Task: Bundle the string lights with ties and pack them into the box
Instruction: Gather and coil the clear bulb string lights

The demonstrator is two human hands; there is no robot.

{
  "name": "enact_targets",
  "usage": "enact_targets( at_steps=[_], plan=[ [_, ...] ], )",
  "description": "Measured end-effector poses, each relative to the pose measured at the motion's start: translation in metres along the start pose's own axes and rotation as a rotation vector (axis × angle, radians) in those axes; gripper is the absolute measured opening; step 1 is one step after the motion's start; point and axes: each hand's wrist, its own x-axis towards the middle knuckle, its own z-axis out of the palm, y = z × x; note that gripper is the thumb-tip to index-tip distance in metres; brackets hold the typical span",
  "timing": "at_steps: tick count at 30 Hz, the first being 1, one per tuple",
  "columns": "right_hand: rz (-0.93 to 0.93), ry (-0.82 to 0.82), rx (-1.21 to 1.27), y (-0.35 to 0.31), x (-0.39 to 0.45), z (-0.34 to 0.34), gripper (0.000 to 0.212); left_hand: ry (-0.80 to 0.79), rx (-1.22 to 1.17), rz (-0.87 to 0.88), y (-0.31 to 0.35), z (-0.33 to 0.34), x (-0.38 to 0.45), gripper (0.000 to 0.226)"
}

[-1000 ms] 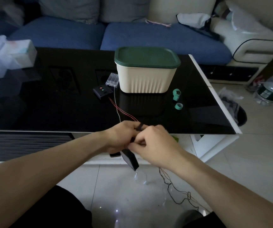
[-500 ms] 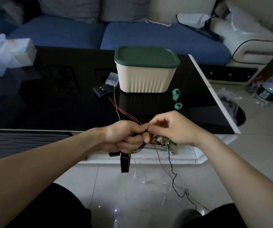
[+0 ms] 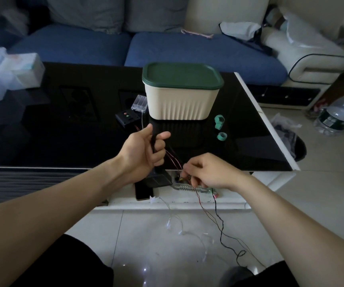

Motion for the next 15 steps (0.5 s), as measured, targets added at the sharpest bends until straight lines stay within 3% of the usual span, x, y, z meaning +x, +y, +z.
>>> enact_targets(
  at_steps=[4,8,12,15],
  plan=[
    [-0.006,-0.077,-0.199,-0.008,0.000,0.008,0.024,-0.002,-0.037,-0.001,-0.003,0.009,-0.004,0.031],
    [-0.069,-0.144,-0.410,-0.027,-0.007,0.023,0.037,-0.057,-0.037,-0.050,-0.004,0.011,-0.007,0.053],
    [-0.189,-0.115,-0.381,-0.032,-0.011,0.036,0.032,-0.178,0.150,-0.184,-0.010,0.008,-0.009,0.066],
    [-0.272,-0.021,-0.320,-0.034,-0.014,0.032,0.038,-0.178,0.273,-0.209,-0.017,0.009,-0.008,0.050]
  ],
)
